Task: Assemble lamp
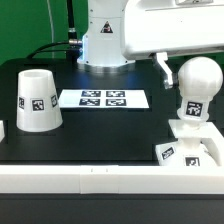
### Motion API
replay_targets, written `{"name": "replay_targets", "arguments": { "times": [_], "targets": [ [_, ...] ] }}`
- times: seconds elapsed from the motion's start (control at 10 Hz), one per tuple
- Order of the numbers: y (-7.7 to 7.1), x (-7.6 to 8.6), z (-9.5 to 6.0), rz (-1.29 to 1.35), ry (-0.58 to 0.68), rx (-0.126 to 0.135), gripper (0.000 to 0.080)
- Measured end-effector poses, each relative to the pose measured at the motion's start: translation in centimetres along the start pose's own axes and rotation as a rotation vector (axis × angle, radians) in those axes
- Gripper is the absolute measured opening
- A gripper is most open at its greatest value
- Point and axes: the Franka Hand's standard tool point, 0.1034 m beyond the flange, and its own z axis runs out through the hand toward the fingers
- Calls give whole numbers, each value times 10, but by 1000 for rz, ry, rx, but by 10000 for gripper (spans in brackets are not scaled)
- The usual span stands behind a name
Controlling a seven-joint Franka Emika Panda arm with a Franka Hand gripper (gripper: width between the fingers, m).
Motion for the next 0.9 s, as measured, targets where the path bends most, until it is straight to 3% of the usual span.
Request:
{"name": "replay_targets", "arguments": {
  "times": [0.2, 0.6, 0.9],
  "targets": [
    [2, 5, -6, 0, -3, 0, 699],
    [8, 25, -33, 0, -39, 4, 699],
    [5, 19, -30, -1, -81, 12, 699]
  ]
}}
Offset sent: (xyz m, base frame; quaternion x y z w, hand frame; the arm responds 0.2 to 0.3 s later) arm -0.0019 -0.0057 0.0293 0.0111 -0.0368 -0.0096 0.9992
